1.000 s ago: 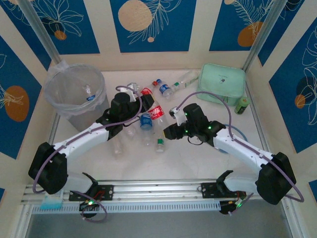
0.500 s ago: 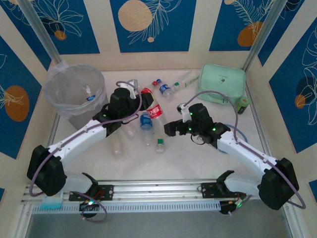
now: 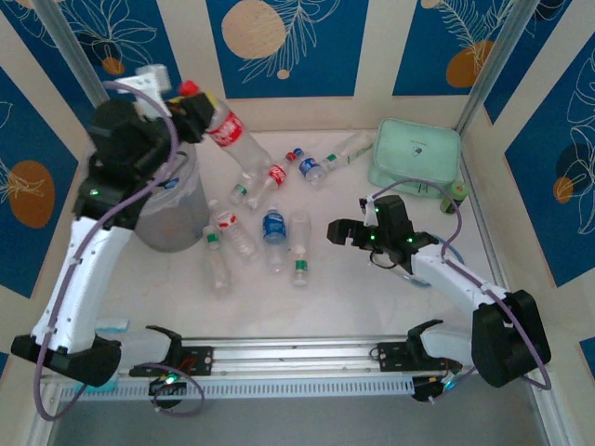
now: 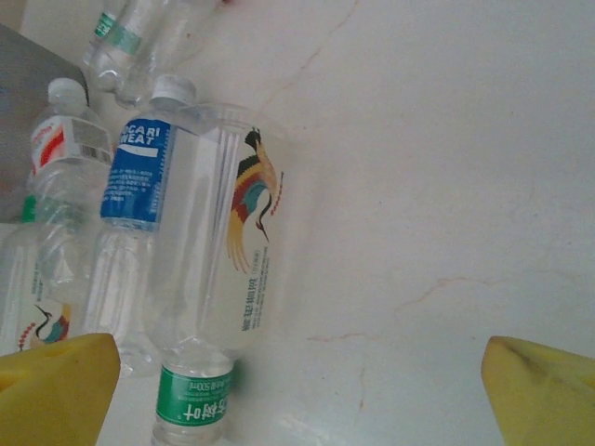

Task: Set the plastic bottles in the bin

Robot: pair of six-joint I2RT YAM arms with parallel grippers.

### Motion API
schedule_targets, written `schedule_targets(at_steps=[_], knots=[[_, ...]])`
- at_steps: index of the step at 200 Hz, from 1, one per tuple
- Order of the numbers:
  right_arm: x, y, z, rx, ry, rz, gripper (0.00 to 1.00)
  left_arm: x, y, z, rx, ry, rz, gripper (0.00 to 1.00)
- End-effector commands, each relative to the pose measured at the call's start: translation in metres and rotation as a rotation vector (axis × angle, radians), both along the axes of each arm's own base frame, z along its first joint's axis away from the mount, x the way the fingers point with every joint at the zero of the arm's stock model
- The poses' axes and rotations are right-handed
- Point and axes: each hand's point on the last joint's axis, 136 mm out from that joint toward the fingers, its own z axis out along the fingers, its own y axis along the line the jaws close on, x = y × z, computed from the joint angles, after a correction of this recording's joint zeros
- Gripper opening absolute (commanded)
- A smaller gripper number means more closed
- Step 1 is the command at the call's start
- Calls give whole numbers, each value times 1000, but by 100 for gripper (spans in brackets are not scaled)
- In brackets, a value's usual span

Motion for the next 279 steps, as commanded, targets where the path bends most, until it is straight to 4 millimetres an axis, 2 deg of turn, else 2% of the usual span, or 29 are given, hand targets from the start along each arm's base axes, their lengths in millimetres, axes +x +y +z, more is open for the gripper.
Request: schedule_targets(at_steps=[1, 27, 72, 94, 112, 138, 182, 234, 279], knots=[[1, 6, 4, 62, 1, 9, 100, -5, 32, -5, 75, 40, 61, 0], [0, 1, 6, 57, -10, 2, 100, -11, 72, 11, 40, -15, 163, 0], [0, -3, 12, 94, -22, -7, 100, -20, 155, 14, 52, -10, 509, 0], [-1, -4, 11, 101, -19, -5, 100, -22, 178, 6, 65, 3, 627, 0], [-3, -5, 10, 96, -17, -2, 100, -13, 189, -7, 112, 48, 677, 0], [-3, -7, 9, 101, -20, -5, 100, 10, 196, -44, 187, 151, 687, 0], [-3, -10, 13, 89, -24, -5, 100, 41, 179, -114, 250, 255, 547, 0], [3, -13, 24, 68, -44, -6, 100, 55, 167, -204, 235, 407, 451, 0], [3, -12, 25, 72, -24, -9, 100, 52, 161, -251, 252, 499, 406, 0]])
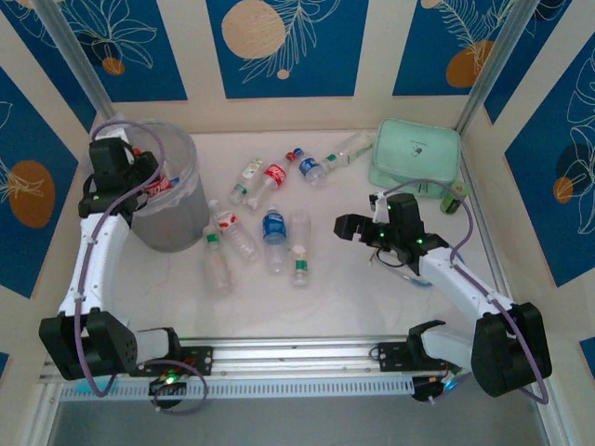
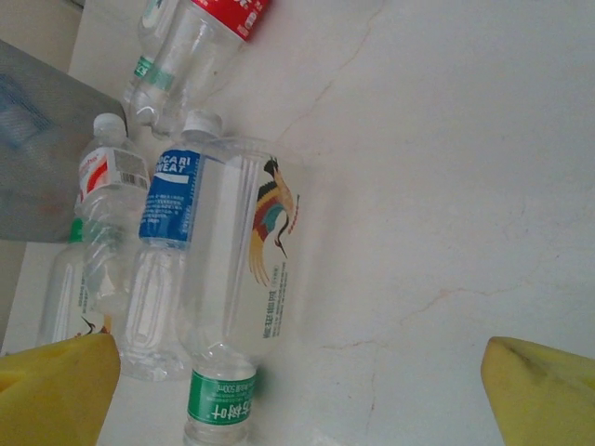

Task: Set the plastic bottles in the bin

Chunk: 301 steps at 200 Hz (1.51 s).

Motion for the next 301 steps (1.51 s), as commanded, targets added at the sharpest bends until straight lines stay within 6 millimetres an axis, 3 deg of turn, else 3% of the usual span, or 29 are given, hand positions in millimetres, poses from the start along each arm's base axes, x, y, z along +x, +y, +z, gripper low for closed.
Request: schedule_targets(at_steps=[1, 30, 69, 80, 125, 154, 198, 238, 250, 277, 301], knots=[[0, 1, 7, 2, 2, 14, 100, 3, -9, -16, -25, 26, -60, 0], [2, 3, 7, 11, 15, 9, 100, 6, -17, -56, -51, 123, -91, 0], [5, -2, 9, -27, 69, -33, 99, 6, -13, -81, -45, 159, -56, 0], [5, -4, 9, -39, 80, -40, 100, 5, -12, -82, -38, 164, -52, 12], [9, -2, 9, -24, 107, -54, 99, 7, -14, -55, -28, 128, -69, 66], [14, -5, 12, -36, 145, -79, 100, 7, -18, -25, -27, 89, -94, 87], [20, -14, 19, -35, 158, -160, 99, 0, -18, 8, 9, 75, -112, 98], [29, -41, 22, -104, 187, -354, 99, -7, -24, 14, 17, 103, -148, 99], [36, -48, 26, -107, 182, -412, 99, -11, -26, 12, 13, 89, -153, 99], [57, -43, 37, -90, 170, -453, 99, -19, -37, 9, -42, 49, -175, 98], [87, -45, 40, -95, 158, -529, 99, -23, -57, 22, -46, 17, -235, 98]])
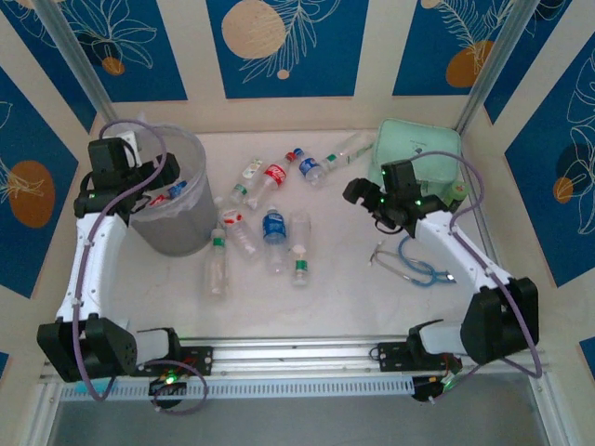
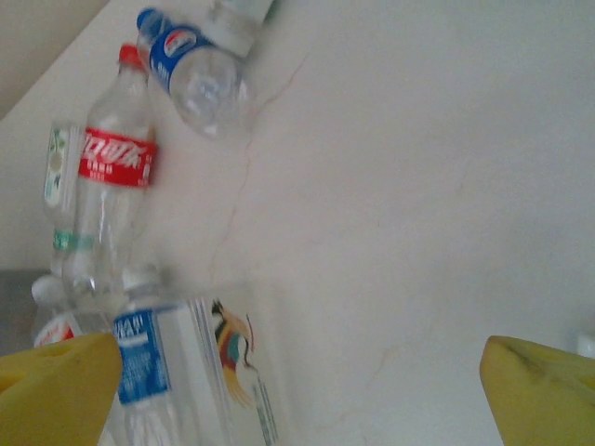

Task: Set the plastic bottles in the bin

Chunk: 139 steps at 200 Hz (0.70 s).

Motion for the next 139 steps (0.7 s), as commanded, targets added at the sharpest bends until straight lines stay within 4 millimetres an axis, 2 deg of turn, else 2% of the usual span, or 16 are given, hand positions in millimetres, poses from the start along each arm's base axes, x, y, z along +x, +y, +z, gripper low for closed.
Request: schedule_targets(at_steps=[1, 19, 33, 73, 104, 125, 139], knots=[[27, -7, 4, -17, -11, -118, 99, -4, -26, 21, -29, -64, -83, 98], [55, -5, 5, 0, -46, -172, 100, -6, -43, 27, 12, -55, -150, 98], [78, 0, 2, 24, -71, -203, 98, -8, -55, 23, 48, -42, -191, 98], [138, 17, -31, 18, -16, -230, 91, -16, -76, 18, 76, -51, -257, 97], [171, 36, -62, 20, 31, -202, 87, -20, -84, 18, 101, -56, -280, 97], [185, 43, -81, 9, 35, -198, 83, -21, -99, 21, 38, -78, -338, 97], [196, 49, -86, 24, -2, -196, 77, -20, -109, 24, -10, -95, -376, 96]])
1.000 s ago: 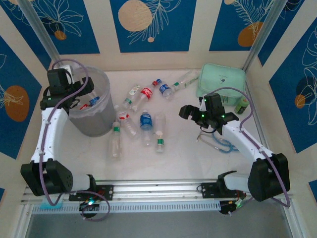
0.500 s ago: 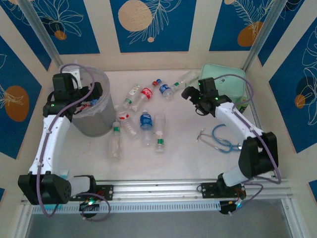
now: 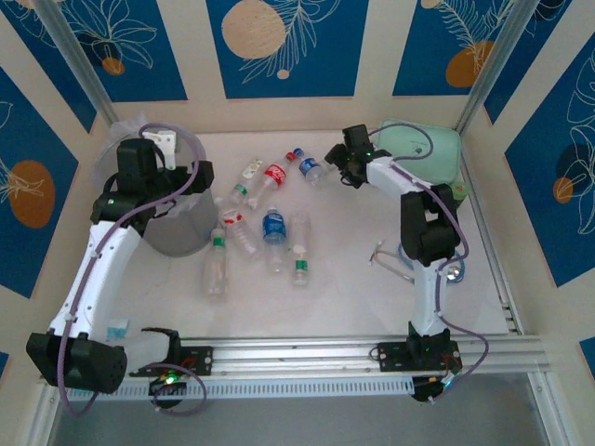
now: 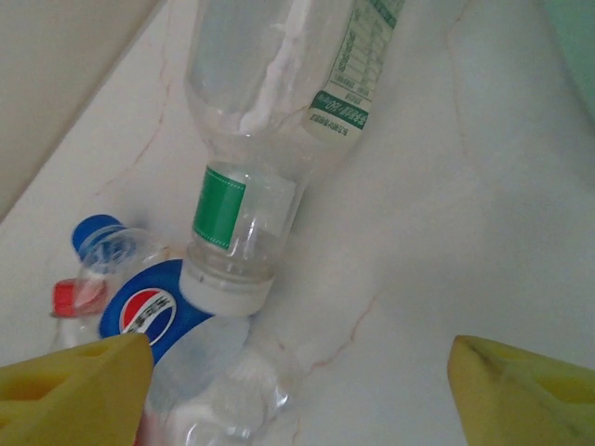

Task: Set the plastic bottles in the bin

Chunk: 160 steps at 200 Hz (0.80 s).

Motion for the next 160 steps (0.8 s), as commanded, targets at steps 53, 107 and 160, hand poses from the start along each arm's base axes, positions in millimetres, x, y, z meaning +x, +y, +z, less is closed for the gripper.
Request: schedule_targets(at_steps=[53, 107, 160], knots=[[38, 26, -25, 28, -13, 6, 84, -6, -24, 4, -97, -34, -108, 96], [52, 29, -45, 53, 37, -15, 84, -6, -22, 1, -84, -37, -98, 95], [53, 21, -50, 54, 46, -23, 69, -6, -18, -2, -69, -39, -80, 95]])
